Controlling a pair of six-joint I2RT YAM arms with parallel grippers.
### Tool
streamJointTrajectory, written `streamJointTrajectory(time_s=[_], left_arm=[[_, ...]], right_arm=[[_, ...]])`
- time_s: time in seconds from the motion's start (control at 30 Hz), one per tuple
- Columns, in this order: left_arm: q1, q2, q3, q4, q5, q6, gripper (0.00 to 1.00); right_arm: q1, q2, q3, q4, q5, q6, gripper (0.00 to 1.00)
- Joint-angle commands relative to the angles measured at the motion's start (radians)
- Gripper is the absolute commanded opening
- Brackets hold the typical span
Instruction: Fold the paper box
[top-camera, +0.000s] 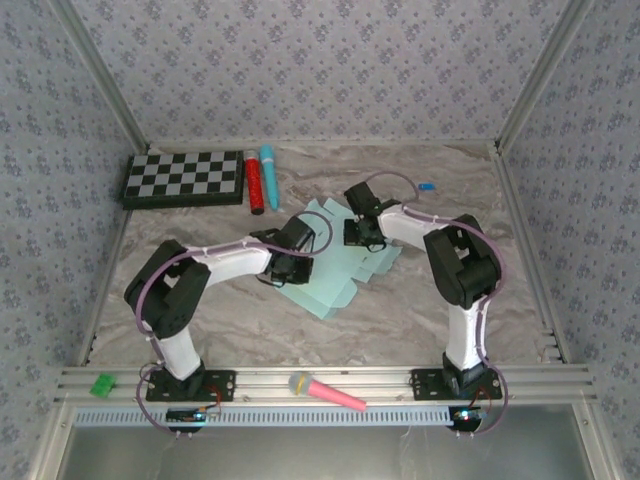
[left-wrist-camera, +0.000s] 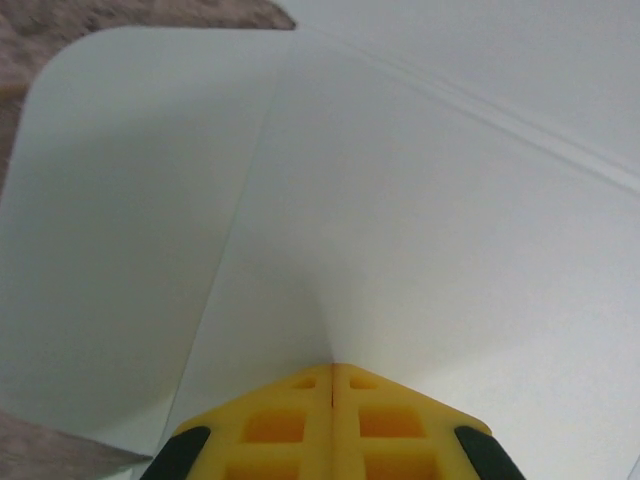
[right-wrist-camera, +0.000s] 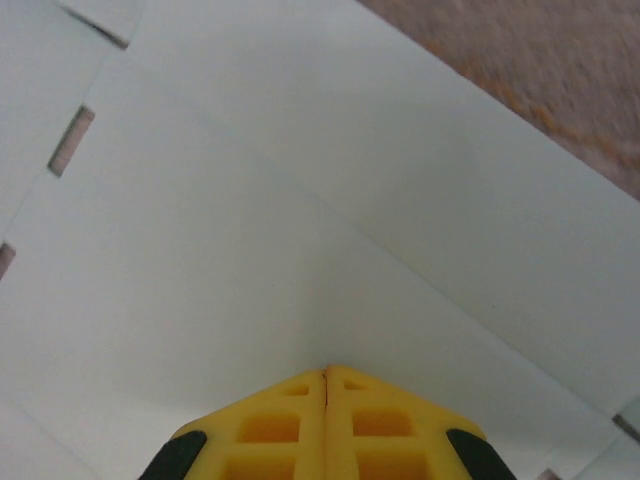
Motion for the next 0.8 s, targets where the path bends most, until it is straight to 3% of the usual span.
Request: streamJointTrajectory(time_s=[0.0, 0.17, 0.33, 0.77], left_arm=[[-0.021, -0.025, -0.008, -0.007, -0.006, -0.059, 0.00], [-0.010, -0.043, 0.105, -0.078, -0.023, -0.006, 0.00], [0.041, -0.002, 0.283, -0.131, 0.005, 0.070, 0.09], [0.175, 0.420, 0.922, -0.325, 0.068, 0.265, 0.30]], right_arm=[[0.013, 0.047, 0.054, -0.064, 0.003, -0.066, 0.04], [0.010, 0.016, 0.074, -0.076, -0.021, -0.093, 0.04], [-0.002, -0.028, 0.072, -0.062, -0.044, -0.093, 0.05], [-0.026, -0.032, -0.014, 0.019, -0.099, -0.044, 0.02]])
